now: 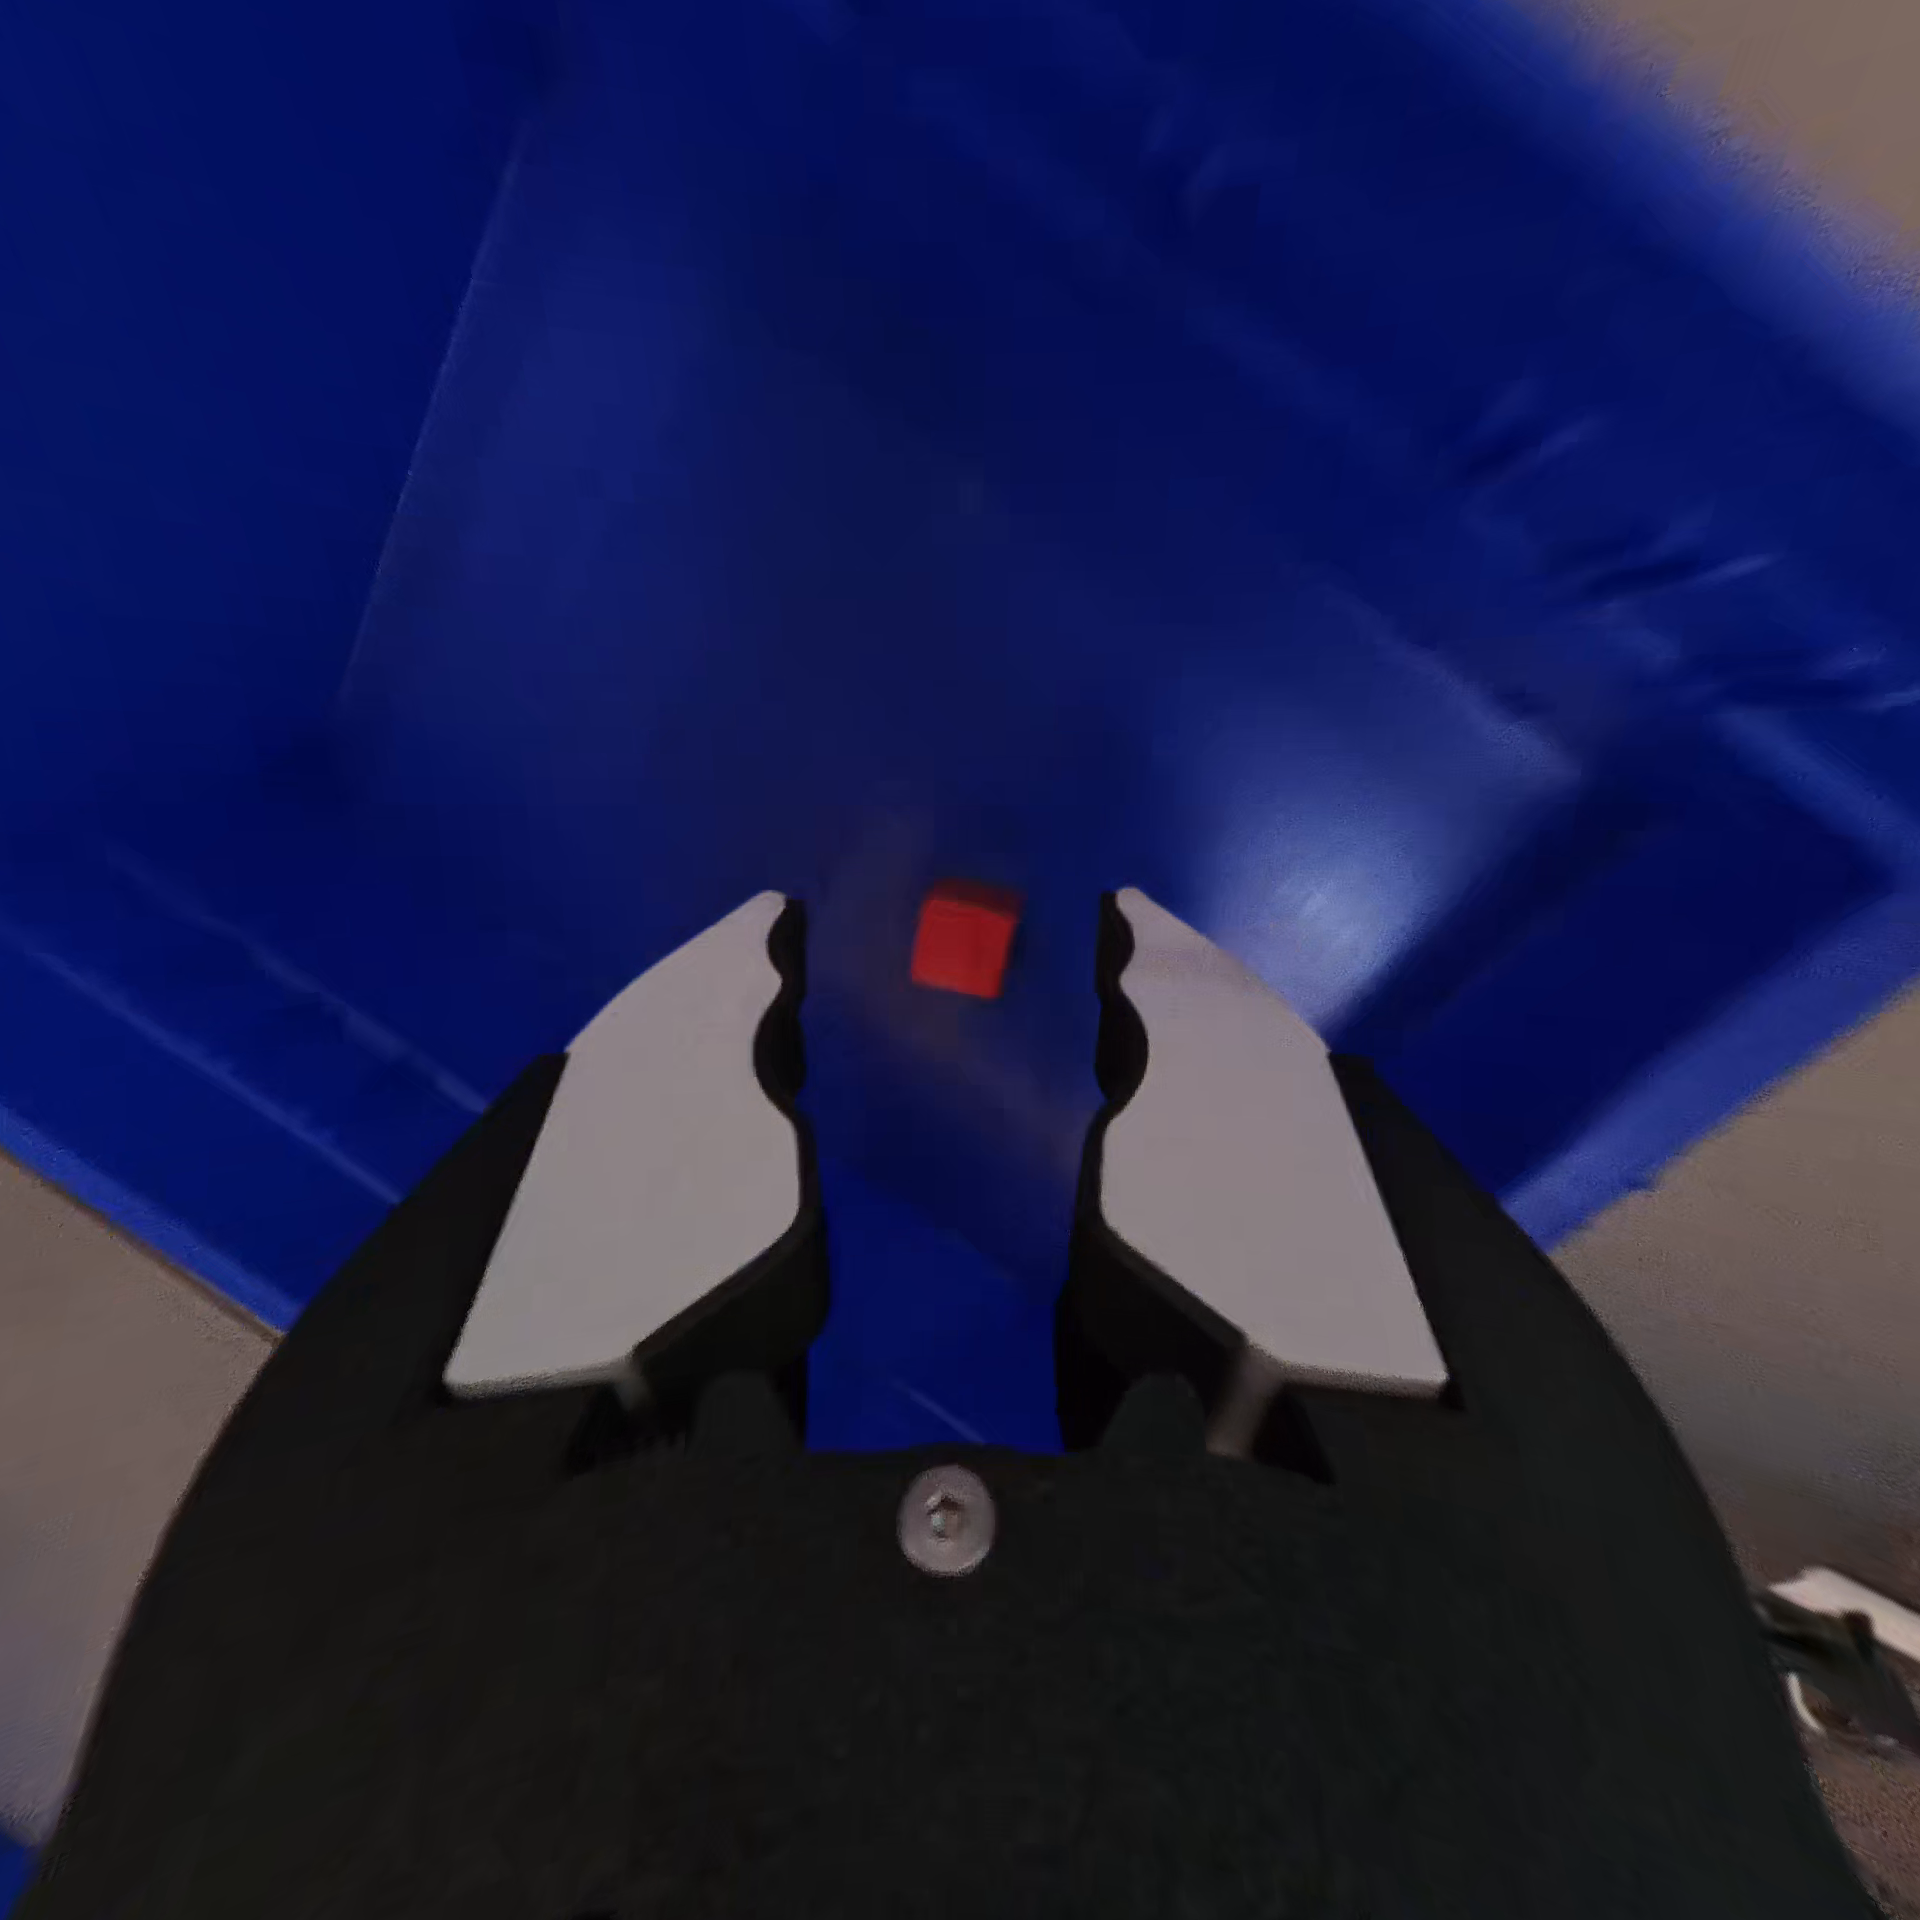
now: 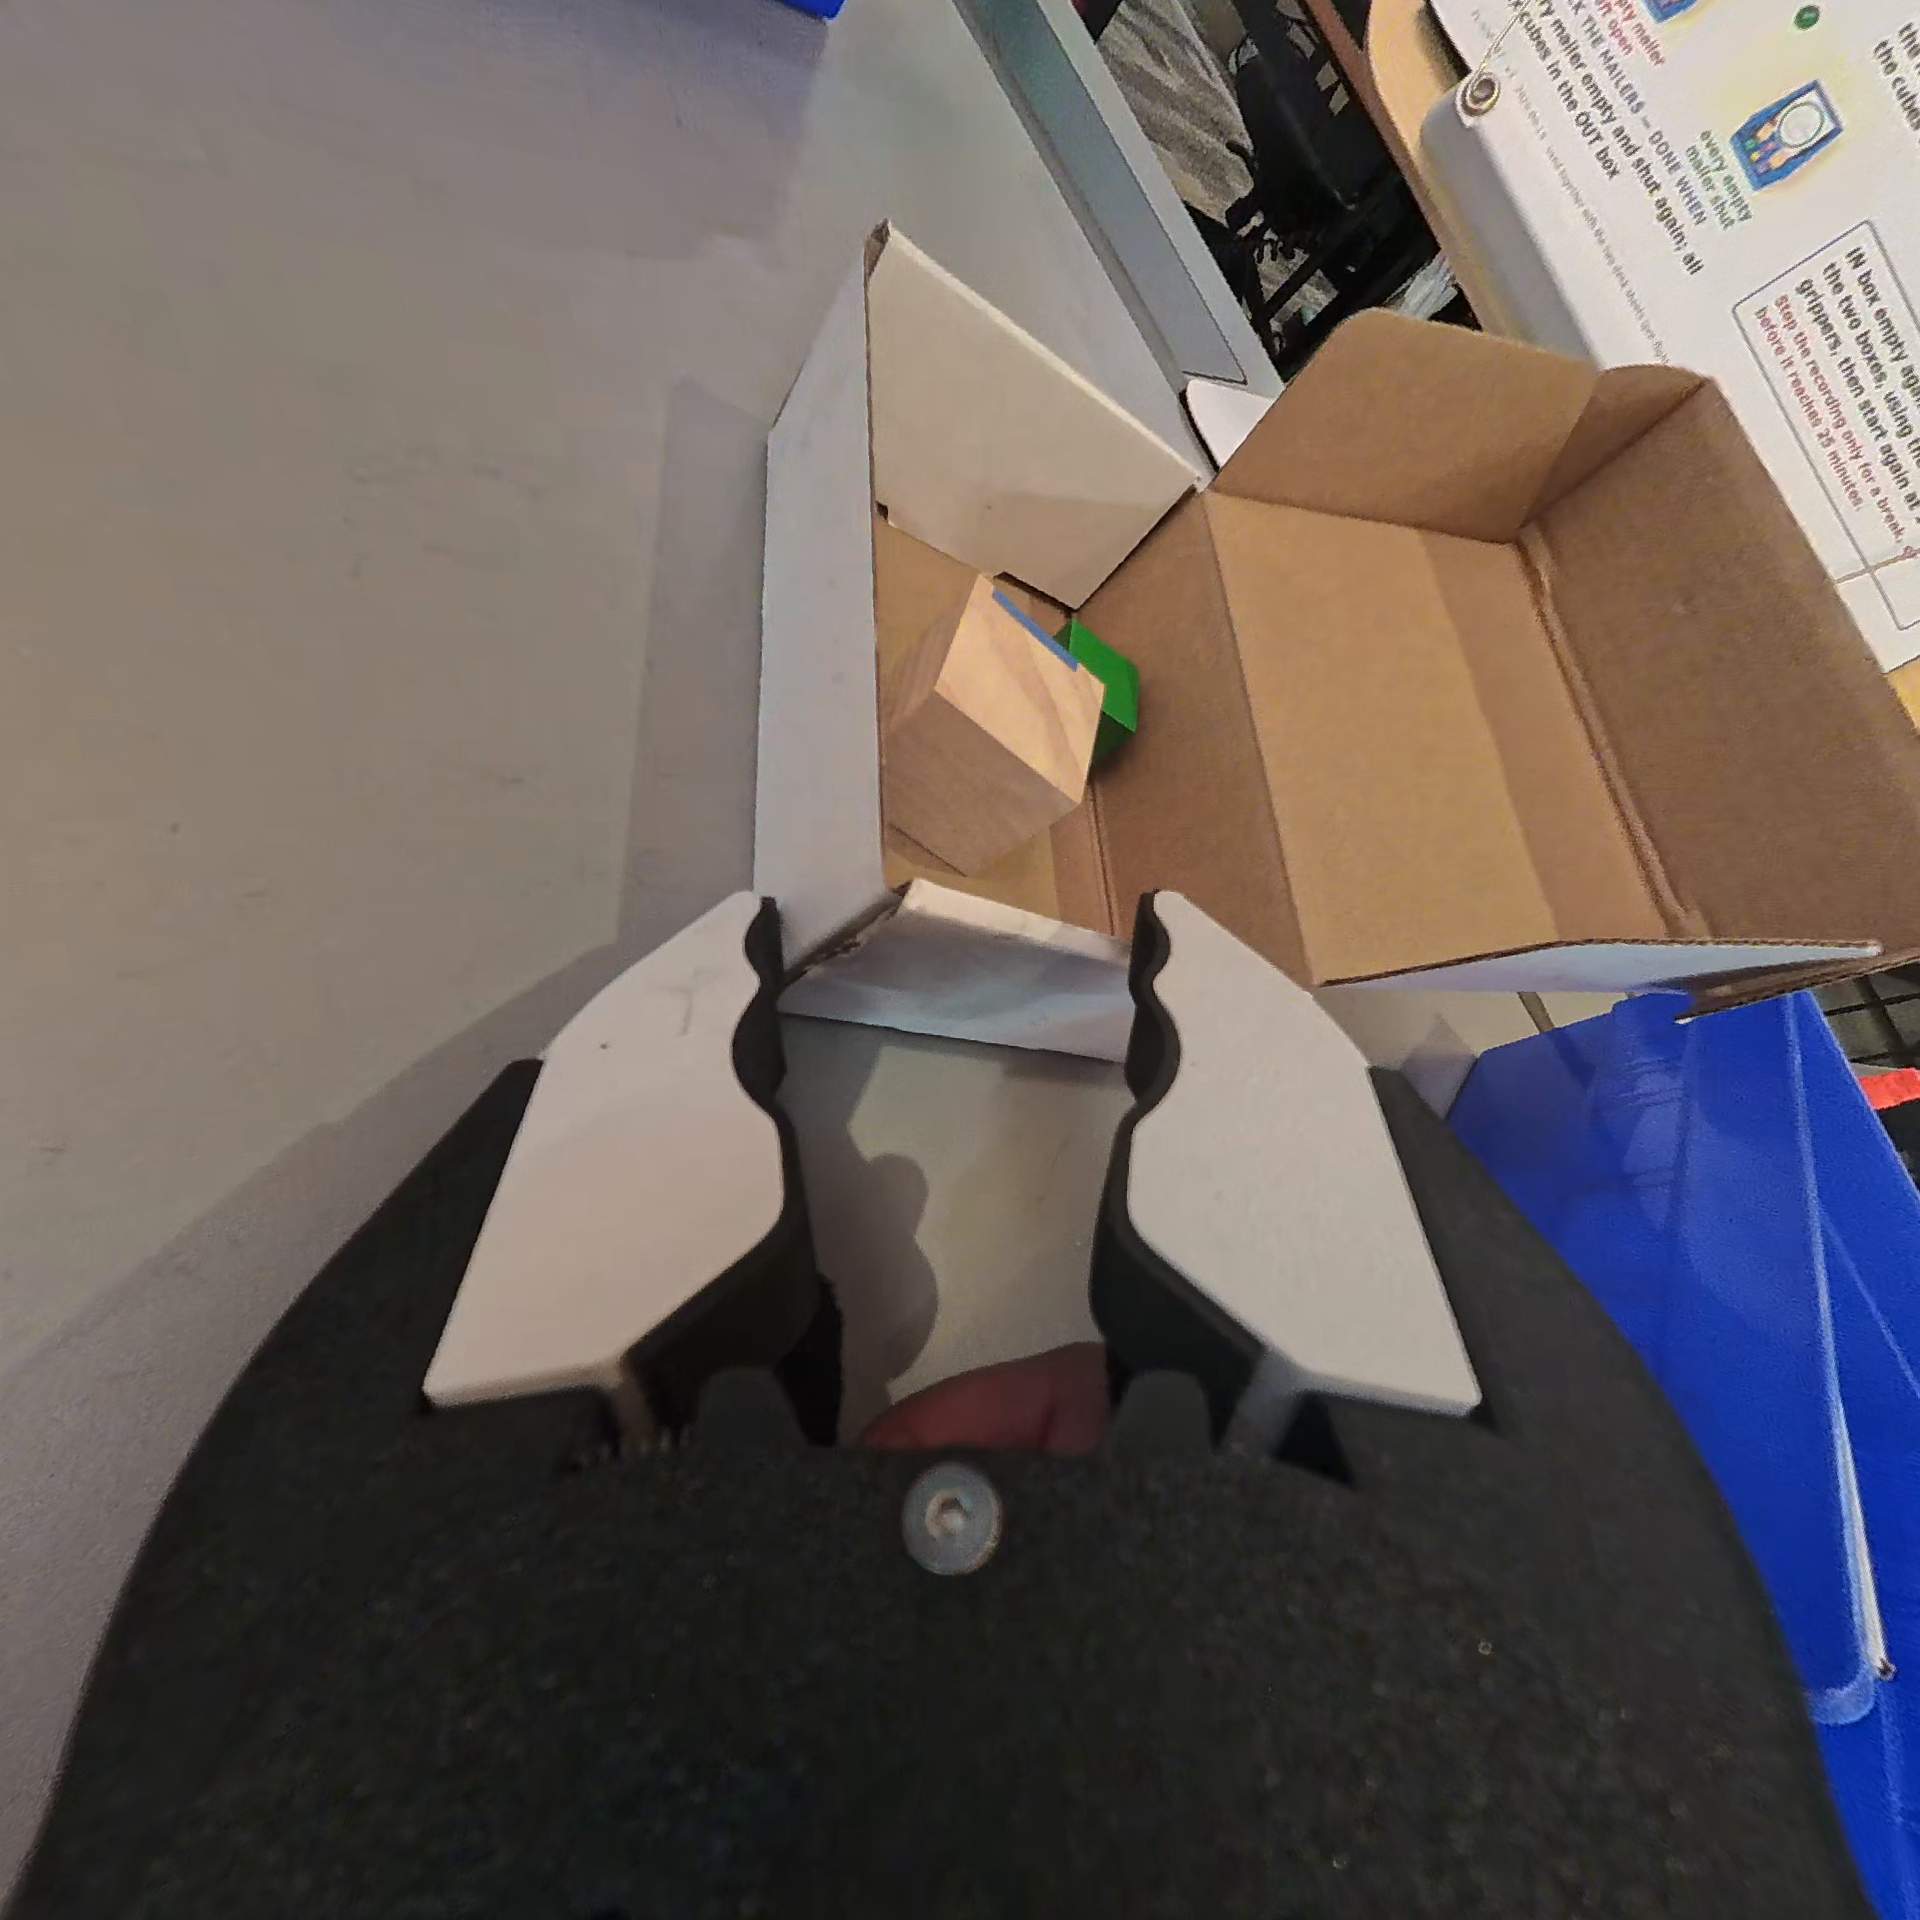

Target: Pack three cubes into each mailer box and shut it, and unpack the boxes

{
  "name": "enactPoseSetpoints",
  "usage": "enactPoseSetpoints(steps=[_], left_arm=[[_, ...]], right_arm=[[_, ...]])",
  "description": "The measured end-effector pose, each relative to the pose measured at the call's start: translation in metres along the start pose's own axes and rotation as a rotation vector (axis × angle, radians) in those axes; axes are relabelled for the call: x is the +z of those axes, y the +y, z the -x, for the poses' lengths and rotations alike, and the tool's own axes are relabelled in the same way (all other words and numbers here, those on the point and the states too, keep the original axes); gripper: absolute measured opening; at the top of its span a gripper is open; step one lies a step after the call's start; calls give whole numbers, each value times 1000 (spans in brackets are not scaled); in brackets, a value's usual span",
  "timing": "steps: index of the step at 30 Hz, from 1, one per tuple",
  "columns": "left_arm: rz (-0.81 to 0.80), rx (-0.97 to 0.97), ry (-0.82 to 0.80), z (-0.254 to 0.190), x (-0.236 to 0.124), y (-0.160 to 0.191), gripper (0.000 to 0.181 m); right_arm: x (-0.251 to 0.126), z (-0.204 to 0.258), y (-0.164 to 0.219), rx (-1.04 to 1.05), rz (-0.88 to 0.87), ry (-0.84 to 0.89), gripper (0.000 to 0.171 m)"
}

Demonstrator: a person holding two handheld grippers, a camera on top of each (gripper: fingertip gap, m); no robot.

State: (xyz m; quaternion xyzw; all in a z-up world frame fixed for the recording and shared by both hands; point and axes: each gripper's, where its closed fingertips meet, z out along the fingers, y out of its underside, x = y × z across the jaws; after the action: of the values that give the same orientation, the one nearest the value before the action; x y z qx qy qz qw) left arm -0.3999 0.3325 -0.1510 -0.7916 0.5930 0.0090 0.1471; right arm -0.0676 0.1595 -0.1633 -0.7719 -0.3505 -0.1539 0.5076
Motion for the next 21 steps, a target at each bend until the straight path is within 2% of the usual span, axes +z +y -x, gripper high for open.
enactPoseSetpoints(steps=[3,7,8,10,13,15,17,19,21], left_arm=[[69,4,27,8,15,22,51],[94,54,49,0,22,25,50],[112,71,50,-3,25,26,46],[164,101,57,-9,29,31,27],[159,99,18,-7,26,26,23],[94,86,-41,-1,11,7,22],[-27,79,-121,-1,-18,-29,22],[-222,90,-171,-15,-57,-85,22],[-447,124,-48,-63,-86,-148,22]], right_arm=[[0,0,0,1,0,-1,64],[0,0,0,1,0,-2,64],[0,0,0,1,0,-2,64],[0,0,0,1,0,-1,64],[0,0,0,1,0,-1,64],[0,0,0,0,0,-1,64],[0,0,0,0,0,-1,64],[0,0,0,1,0,-1,64],[0,0,0,1,0,-1,64]])
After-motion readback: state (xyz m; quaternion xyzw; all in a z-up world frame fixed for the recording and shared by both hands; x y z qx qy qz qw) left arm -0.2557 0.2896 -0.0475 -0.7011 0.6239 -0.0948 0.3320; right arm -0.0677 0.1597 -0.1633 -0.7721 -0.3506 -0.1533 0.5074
